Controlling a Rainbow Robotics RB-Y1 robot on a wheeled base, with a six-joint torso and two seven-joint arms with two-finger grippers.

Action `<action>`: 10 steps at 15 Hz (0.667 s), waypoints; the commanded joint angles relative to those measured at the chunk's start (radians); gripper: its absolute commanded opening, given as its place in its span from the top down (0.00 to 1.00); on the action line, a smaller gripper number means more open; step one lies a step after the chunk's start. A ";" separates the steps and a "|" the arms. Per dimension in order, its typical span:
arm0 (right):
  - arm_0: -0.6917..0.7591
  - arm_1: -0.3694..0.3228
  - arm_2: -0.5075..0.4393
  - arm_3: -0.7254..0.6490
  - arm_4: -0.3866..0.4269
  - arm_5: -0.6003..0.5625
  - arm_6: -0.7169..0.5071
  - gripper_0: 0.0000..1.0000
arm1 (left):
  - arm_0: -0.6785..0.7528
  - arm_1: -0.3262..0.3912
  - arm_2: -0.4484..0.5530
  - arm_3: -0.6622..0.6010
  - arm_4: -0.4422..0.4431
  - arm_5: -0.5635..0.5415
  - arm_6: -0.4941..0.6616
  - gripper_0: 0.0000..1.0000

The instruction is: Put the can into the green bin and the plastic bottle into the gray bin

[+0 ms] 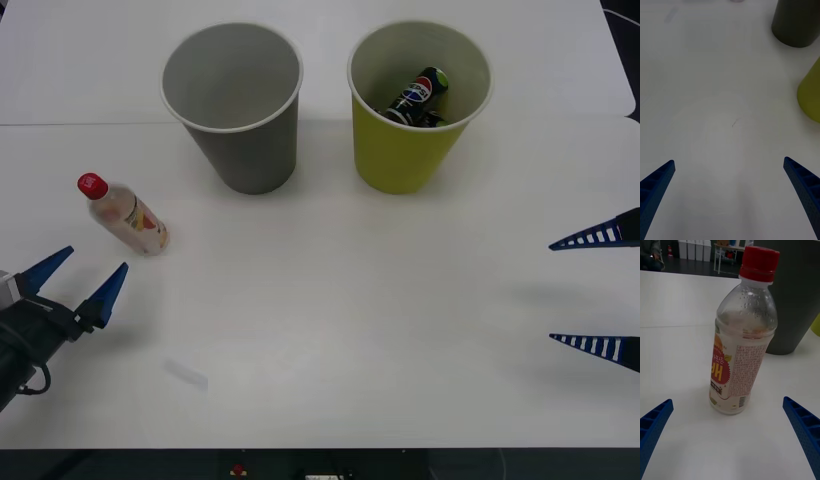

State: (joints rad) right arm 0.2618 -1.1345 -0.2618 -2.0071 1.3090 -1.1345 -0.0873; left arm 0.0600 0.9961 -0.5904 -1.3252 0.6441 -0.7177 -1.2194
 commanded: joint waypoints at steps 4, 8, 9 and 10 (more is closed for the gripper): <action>0.000 0.000 0.000 0.000 0.000 0.000 0.000 0.00 | -0.172 -0.063 -0.112 0.100 0.052 0.001 -0.014 0.00; 0.000 0.000 0.000 0.000 0.000 0.000 0.000 0.00 | -0.238 -0.080 -0.120 0.126 0.057 0.055 -0.015 0.00; 0.000 0.000 0.000 0.000 0.000 0.000 0.000 0.00 | -0.252 -0.086 -0.120 0.135 0.057 0.067 -0.015 0.00; 0.000 0.000 0.000 0.000 0.000 0.000 0.000 0.00 | -0.264 -0.093 -0.121 0.141 0.057 0.075 -0.015 0.00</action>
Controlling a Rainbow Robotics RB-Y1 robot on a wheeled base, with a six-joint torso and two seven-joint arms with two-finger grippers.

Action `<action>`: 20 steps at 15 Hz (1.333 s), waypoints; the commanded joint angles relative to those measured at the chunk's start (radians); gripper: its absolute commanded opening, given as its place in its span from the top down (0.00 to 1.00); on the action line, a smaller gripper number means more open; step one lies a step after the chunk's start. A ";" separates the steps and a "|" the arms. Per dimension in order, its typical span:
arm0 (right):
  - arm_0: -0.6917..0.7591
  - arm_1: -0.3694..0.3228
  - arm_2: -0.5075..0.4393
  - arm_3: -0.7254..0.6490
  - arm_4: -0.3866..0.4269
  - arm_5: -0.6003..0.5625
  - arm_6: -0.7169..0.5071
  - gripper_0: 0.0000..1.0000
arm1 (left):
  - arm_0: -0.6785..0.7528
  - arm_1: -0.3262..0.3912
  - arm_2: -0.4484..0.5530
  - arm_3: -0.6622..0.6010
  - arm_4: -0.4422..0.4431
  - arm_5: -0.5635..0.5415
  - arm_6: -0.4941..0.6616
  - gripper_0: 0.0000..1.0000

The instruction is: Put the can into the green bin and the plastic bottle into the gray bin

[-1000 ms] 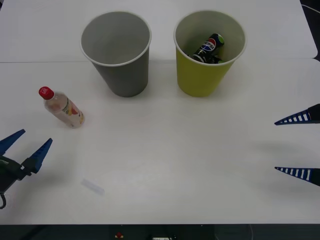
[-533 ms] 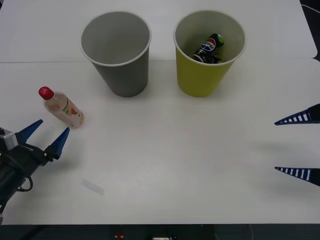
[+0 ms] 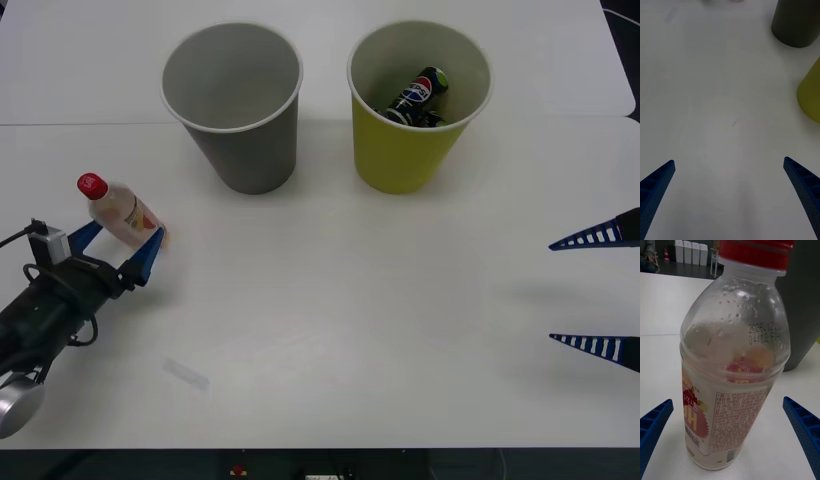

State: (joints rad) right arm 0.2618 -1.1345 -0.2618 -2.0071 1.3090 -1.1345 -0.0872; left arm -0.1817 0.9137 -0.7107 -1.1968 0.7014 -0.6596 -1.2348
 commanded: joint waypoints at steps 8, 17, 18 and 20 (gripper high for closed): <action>0.000 0.000 0.000 0.000 0.000 0.000 0.000 0.00 | -0.050 -0.022 -0.001 0.020 0.003 0.043 0.005 1.00; 0.000 0.000 0.000 0.000 0.000 0.000 0.000 0.00 | -0.022 -0.022 0.033 -0.015 -0.048 0.057 0.017 1.00; 0.000 0.000 0.000 0.000 0.000 0.000 0.000 0.00 | 0.010 -0.019 0.086 -0.069 -0.094 0.110 0.025 1.00; 0.000 0.000 0.000 0.000 0.000 0.000 0.000 0.00 | 0.067 -0.012 0.177 -0.171 -0.172 0.202 0.041 1.00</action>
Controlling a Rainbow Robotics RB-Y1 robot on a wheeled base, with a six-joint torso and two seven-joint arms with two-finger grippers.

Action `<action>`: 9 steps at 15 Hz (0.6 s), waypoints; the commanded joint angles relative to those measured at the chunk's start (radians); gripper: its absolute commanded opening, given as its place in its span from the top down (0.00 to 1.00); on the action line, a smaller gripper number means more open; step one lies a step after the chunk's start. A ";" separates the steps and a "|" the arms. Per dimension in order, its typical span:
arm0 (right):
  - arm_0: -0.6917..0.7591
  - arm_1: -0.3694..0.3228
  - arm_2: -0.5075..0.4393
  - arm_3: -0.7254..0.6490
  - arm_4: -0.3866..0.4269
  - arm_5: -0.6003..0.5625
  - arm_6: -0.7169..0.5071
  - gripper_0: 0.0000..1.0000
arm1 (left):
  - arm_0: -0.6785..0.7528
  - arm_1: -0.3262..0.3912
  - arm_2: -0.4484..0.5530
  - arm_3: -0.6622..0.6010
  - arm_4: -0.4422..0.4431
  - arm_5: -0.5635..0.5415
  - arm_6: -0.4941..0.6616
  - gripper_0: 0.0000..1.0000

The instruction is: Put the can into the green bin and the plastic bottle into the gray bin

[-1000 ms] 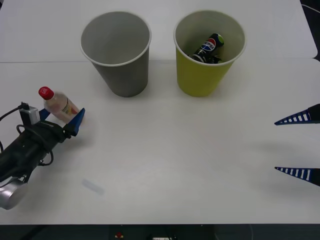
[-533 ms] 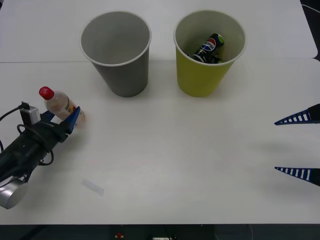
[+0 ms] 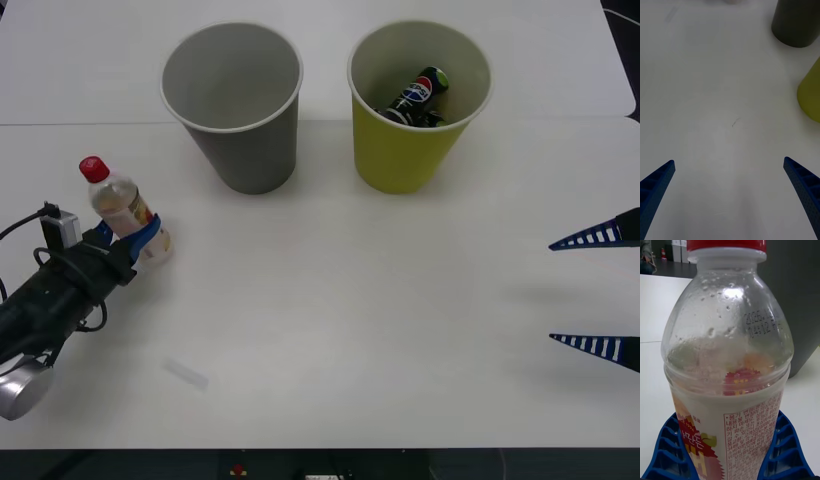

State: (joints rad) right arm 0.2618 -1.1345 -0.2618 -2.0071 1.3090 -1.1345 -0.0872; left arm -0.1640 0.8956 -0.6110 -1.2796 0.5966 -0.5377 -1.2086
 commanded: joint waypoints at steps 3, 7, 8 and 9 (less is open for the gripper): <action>0.000 0.000 0.000 0.000 0.000 0.000 0.000 0.00 | 0.158 0.029 0.209 -0.282 -0.205 0.209 0.136 1.00; 0.000 0.000 0.000 0.000 0.000 0.000 0.000 0.00 | 0.316 0.079 0.353 -0.501 -0.417 0.321 0.363 1.00; 0.000 0.000 0.000 0.000 0.000 0.000 0.000 0.00 | 0.348 0.089 0.381 -0.532 -0.468 0.323 0.420 1.00; 0.000 0.000 0.000 0.000 0.000 0.000 0.000 0.00 | 0.374 0.102 0.401 -0.553 -0.514 0.323 0.477 1.00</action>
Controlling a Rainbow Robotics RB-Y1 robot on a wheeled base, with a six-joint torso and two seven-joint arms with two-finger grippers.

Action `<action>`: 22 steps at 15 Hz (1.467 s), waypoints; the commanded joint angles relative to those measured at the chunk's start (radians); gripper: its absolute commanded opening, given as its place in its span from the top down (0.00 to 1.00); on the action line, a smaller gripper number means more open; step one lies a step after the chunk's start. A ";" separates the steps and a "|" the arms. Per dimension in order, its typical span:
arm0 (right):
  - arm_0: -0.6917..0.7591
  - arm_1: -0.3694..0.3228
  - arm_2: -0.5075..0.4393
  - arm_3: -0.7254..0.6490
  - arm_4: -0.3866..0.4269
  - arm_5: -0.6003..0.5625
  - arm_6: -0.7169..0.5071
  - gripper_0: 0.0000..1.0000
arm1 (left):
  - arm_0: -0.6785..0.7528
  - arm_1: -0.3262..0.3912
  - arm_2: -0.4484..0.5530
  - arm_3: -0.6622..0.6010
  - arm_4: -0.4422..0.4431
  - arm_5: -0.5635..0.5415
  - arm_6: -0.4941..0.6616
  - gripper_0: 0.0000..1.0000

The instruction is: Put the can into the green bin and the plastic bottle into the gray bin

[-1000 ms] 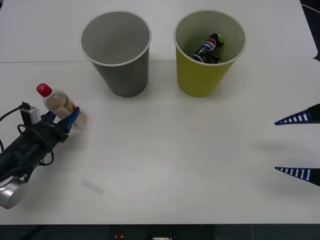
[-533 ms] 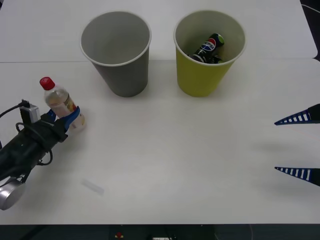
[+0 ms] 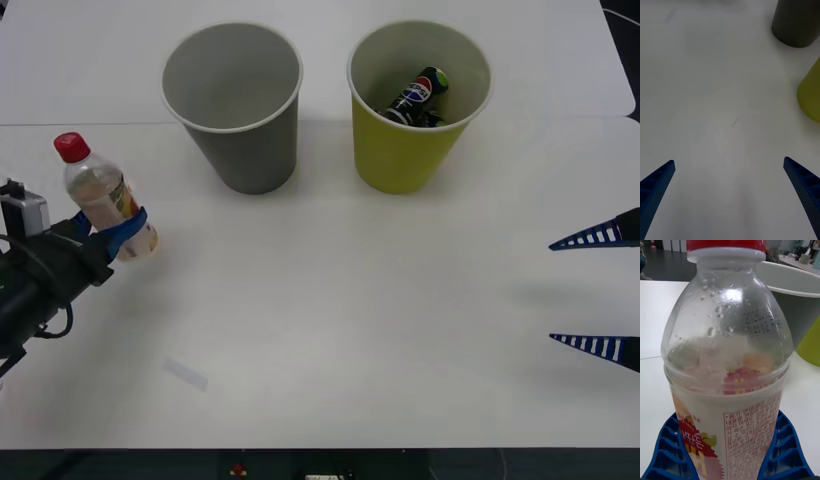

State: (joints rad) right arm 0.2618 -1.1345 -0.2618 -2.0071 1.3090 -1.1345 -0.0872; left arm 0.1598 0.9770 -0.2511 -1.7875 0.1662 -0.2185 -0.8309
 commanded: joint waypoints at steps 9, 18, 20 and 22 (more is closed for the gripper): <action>0.000 0.000 0.000 0.000 0.000 0.000 0.000 0.00 | 0.250 0.155 0.342 -0.190 -0.626 -0.157 0.954 1.00; 0.000 0.000 0.000 0.000 0.000 0.000 0.000 0.00 | -0.002 0.057 0.650 -0.188 -1.407 -0.677 1.949 1.00; 0.000 0.000 0.000 0.000 0.000 0.000 0.000 0.00 | -0.109 0.057 0.648 -0.188 -1.518 -0.743 2.050 1.00; 0.000 0.000 0.000 0.000 0.000 0.000 0.000 0.00 | -0.217 0.063 0.618 -0.188 -1.617 -0.797 2.104 1.00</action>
State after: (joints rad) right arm 0.2618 -1.1345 -0.2618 -2.0071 1.3090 -1.1345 -0.0872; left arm -0.0131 1.0368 0.3810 -1.9759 -1.4111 -0.9953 1.2530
